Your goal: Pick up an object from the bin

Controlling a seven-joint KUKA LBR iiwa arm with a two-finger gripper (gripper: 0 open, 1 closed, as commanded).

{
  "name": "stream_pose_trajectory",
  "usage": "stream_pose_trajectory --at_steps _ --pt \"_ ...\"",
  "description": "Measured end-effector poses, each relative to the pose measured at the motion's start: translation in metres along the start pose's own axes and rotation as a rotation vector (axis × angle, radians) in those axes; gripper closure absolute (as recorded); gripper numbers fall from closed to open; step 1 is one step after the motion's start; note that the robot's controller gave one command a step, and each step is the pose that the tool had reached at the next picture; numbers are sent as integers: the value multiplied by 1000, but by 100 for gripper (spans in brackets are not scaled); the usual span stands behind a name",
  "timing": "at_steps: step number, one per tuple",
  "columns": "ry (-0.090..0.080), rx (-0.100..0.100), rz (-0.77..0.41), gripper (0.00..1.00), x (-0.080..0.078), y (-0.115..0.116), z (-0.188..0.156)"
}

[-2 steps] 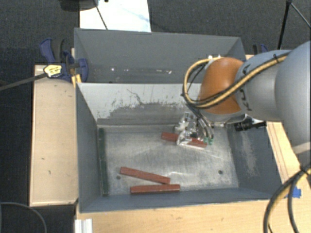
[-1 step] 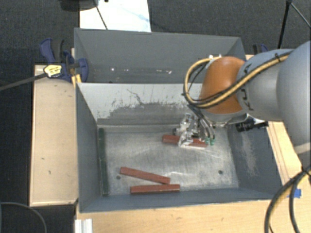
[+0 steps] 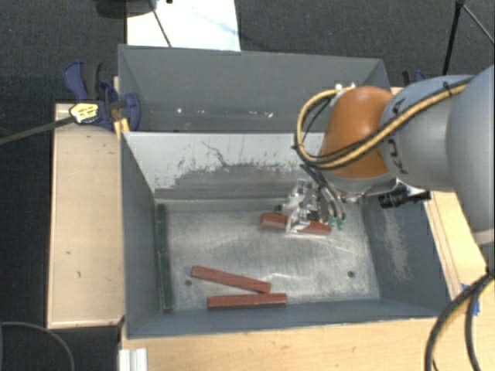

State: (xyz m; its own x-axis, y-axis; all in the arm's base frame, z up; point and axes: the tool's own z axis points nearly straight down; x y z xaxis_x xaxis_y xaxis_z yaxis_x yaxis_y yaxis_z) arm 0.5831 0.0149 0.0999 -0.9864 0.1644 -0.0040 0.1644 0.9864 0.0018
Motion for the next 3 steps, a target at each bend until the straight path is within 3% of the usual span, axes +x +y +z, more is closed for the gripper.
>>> stream_pose_trajectory --at_steps 3 --pt "1 0 -4 100 0 0 -35"
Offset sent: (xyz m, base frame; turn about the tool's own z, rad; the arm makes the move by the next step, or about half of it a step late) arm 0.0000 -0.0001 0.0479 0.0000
